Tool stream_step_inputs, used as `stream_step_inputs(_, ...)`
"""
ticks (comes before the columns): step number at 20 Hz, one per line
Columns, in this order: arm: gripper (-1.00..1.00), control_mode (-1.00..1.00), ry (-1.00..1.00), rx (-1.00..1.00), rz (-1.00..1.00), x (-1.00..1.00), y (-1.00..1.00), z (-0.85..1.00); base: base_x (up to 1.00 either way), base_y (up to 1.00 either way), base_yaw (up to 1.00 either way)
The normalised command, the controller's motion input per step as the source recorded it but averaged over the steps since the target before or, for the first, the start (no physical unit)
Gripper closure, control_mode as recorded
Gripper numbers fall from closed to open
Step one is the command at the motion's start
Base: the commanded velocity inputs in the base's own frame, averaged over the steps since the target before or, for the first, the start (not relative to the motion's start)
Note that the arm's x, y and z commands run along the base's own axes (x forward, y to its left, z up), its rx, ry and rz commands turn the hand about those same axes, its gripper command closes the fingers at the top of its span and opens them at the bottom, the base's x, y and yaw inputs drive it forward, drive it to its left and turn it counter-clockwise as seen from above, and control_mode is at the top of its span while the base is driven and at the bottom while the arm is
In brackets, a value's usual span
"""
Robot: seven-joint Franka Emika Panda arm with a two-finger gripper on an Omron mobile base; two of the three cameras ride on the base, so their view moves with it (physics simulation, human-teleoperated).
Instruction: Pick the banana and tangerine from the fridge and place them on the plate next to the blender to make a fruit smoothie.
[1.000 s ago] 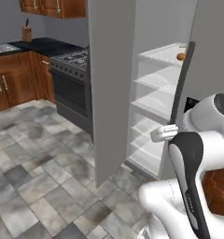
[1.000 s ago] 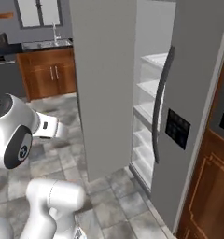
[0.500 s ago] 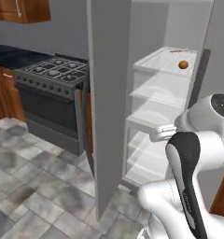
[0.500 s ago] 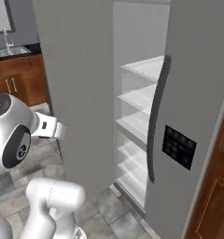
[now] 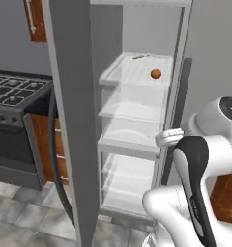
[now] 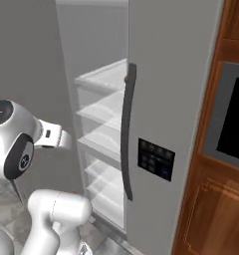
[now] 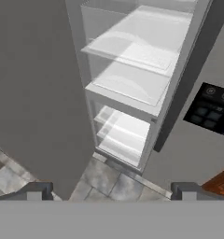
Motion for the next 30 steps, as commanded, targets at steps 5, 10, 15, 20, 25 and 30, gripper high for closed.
stream_step_inputs(5,-1.00,1.00,0.00,0.00,0.00,0.00,0.00,0.00,0.57,0.39,-0.51)
stream_step_inputs(10,-1.00,1.00,0.00,0.00,0.00,0.00,0.00,0.00,0.57,0.54,-0.43)
stream_step_inputs(15,-1.00,1.00,0.00,0.00,0.00,0.00,0.00,0.00,0.60,0.24,-0.32)
stream_step_inputs(20,-1.00,1.00,0.00,0.00,0.00,0.00,0.00,0.00,0.66,0.24,-0.29)
stream_step_inputs(25,-1.00,1.00,0.00,0.00,0.00,0.00,0.00,0.00,0.39,0.43,-0.25)
stream_step_inputs(30,-1.00,1.00,0.00,0.00,0.00,0.00,0.00,0.00,0.17,0.45,-0.15)
